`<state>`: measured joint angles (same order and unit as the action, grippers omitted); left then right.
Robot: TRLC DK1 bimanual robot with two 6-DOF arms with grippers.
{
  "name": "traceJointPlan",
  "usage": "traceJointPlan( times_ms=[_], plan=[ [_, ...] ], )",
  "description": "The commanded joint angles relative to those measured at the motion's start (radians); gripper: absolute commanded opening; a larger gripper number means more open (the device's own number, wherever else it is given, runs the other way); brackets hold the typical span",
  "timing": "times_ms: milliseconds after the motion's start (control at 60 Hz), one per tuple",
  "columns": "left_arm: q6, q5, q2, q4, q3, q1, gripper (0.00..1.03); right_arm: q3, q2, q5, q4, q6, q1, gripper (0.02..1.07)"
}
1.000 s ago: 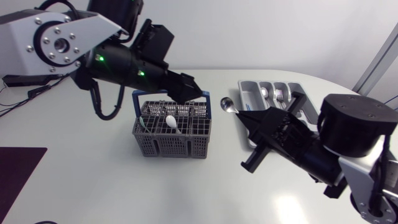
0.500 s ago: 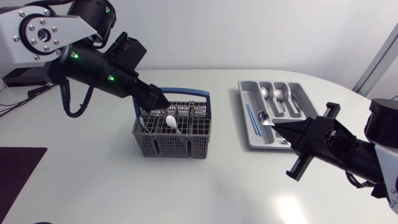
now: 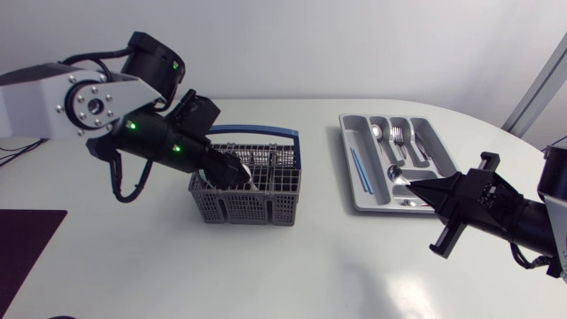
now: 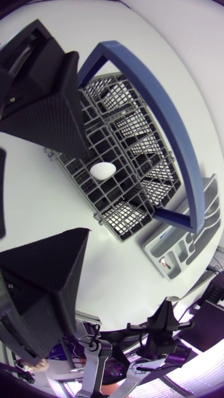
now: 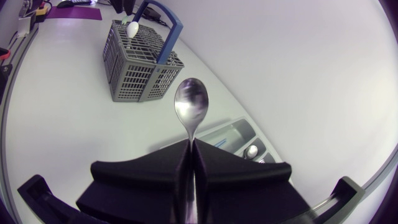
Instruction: Unload the cutlery basket into the drawer organizer.
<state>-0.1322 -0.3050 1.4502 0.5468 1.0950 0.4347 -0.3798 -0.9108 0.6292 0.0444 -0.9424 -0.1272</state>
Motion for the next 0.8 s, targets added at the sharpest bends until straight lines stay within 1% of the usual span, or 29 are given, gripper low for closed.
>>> traceJointPlan(
  times_ms=[0,83,150,233,300,450,500,550,600,783],
  plan=[
    [0.055,0.015,0.006,-0.053,-0.05,0.016,0.77,-0.014,-0.017,0.017,-0.008,-0.045,-0.02,0.08],
    [0.071,0.032,0.03,-0.07,-0.05,0.022,0.76,-0.025,-0.028,0.03,-0.024,-0.079,-0.037,0.08],
    [0.085,0.033,0.033,-0.114,-0.06,0.022,0.69,-0.042,-0.045,0.047,-0.061,-0.122,-0.051,0.08],
    [0.1,0.035,0.035,-0.151,-0.061,0.021,0.66,-0.065,-0.068,0.061,-0.104,-0.174,-0.068,0.08],
    [0.103,0.038,0.049,-0.165,-0.058,0.022,0.66,-0.09,-0.094,0.081,-0.135,-0.21,-0.088,0.08],
    [0.109,0.052,0.087,-0.197,-0.063,0.027,0.65,-0.14,-0.165,0.118,-0.155,-0.23,-0.134,0.08],
    [0.111,0.053,0.096,-0.197,-0.066,0.03,0.56,-0.151,-0.191,0.119,-0.155,-0.249,-0.144,0.08],
    [0.115,0.053,0.101,-0.205,-0.07,0.035,0.54,-0.16,-0.218,0.124,-0.155,-0.272,-0.161,0.08],
    [0.117,0.053,0.107,-0.208,-0.072,0.038,0.49,-0.179,-0.257,0.127,-0.159,-0.297,-0.178,0.08],
    [0.12,0.055,0.133,-0.226,-0.072,0.05,0.29,-0.277,-0.418,0.138,-0.187,-0.397,-0.238,0.08]
  ],
)
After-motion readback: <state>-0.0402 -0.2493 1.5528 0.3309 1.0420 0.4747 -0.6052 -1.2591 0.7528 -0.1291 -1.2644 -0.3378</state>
